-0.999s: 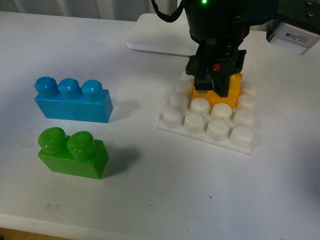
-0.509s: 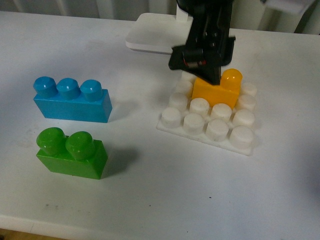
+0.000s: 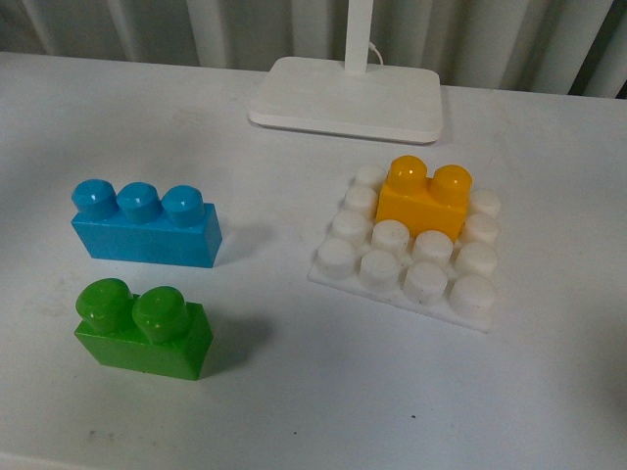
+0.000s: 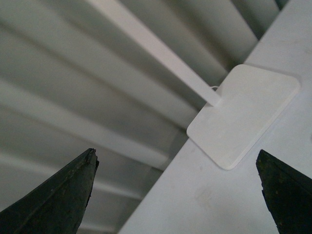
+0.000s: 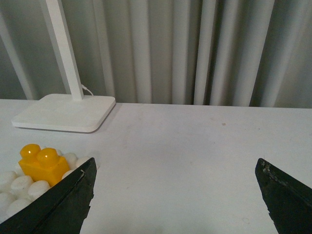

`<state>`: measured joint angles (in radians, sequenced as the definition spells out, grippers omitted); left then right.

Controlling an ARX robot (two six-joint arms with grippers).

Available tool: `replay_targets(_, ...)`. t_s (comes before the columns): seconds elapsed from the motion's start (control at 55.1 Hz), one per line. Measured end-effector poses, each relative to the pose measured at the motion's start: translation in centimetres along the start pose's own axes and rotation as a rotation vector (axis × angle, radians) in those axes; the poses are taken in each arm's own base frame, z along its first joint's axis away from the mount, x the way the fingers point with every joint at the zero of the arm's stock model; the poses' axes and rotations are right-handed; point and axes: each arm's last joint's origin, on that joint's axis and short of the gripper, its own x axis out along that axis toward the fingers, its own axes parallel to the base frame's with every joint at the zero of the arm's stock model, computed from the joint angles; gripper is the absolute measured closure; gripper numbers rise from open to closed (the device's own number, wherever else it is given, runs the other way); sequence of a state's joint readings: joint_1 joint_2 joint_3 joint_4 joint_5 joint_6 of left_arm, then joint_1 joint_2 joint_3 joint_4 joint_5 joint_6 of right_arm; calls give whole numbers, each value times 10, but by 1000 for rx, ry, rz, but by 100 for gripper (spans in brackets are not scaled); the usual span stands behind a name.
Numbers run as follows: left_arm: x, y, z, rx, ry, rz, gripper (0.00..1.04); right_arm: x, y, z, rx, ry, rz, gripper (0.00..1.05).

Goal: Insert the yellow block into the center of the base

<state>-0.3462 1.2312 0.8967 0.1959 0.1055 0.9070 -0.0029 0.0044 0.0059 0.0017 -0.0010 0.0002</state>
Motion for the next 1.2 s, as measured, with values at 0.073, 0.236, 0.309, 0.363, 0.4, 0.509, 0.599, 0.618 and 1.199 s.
replay_targets(0.073, -44, -10, -16, -176, 36, 147, 6, 0, 0, 0, 0, 0, 0, 9)
replay_targets(0.236, -98, -33, -33, -469, 84, 327, 6, 0, 0, 0, 0, 0, 0, 9)
replay_targets(0.309, -115, -44, -43, -600, 77, 374, 6, 0, 0, 0, 0, 0, 0, 9)
replay_targets(0.363, -125, -52, -50, -722, 58, 418, 6, 0, 0, 0, 0, 0, 0, 9)
replay_targets(0.4, -126, -51, -49, -761, 43, 425, 6, 0, 0, 0, 0, 0, 0, 9)
replay_targets(0.509, -129, -56, -55, -846, 71, 462, 20, 0, 0, 0, 0, 0, 0, 9)
replay_targets(0.599, -133, -66, -67, -877, 81, 467, 37, 0, 0, 0, 0, 0, 0, 9)
replay_targets(0.618, -133, -67, -69, -878, 82, 468, 38, 0, 0, 0, 0, 0, 0, 9)
replay_targets(1.199, -154, -99, -111, -905, 74, 479, 101, 0, 0, 0, 0, 0, 0, 9)
